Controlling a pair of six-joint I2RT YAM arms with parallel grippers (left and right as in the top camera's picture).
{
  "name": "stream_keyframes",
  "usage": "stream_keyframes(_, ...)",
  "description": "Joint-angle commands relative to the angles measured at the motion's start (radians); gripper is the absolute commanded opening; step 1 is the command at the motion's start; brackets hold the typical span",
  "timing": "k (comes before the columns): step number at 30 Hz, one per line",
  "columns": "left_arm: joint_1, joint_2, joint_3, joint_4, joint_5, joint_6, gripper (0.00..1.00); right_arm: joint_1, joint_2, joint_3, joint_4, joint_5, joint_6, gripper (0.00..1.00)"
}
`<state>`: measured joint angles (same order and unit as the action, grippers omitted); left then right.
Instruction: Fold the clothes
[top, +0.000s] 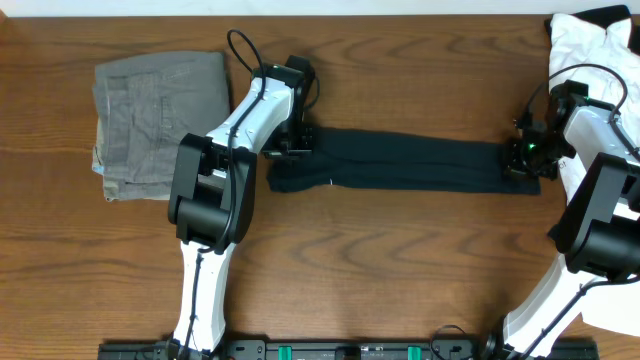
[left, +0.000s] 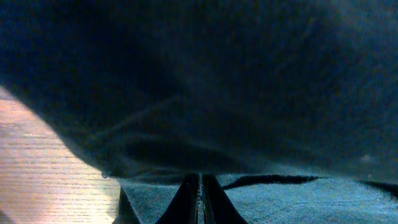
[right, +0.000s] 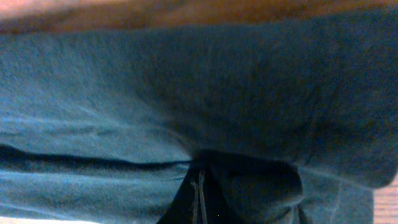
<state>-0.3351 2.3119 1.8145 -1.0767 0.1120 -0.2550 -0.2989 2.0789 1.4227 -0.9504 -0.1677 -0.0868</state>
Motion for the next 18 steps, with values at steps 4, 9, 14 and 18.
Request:
stream_keyframes(4, 0.011, 0.003, 0.042, 0.003, -0.053, 0.032, 0.06, -0.011, -0.009, 0.052, 0.011, -0.131, -0.004, 0.15)
stream_keyframes(9, 0.010, -0.089, 0.067, 0.016, -0.053, 0.037, 0.06, -0.011, -0.009, 0.168, -0.059, -0.219, -0.004, 0.16)
stream_keyframes(14, 0.010, -0.143, 0.067, 0.070, -0.044, 0.033, 0.06, -0.013, -0.008, 0.193, -0.060, -0.124, -0.002, 0.12)
stream_keyframes(18, 0.010, -0.138, 0.028, 0.169, -0.006, 0.033, 0.07, -0.015, -0.005, 0.172, -0.036, -0.018, 0.011, 0.06)
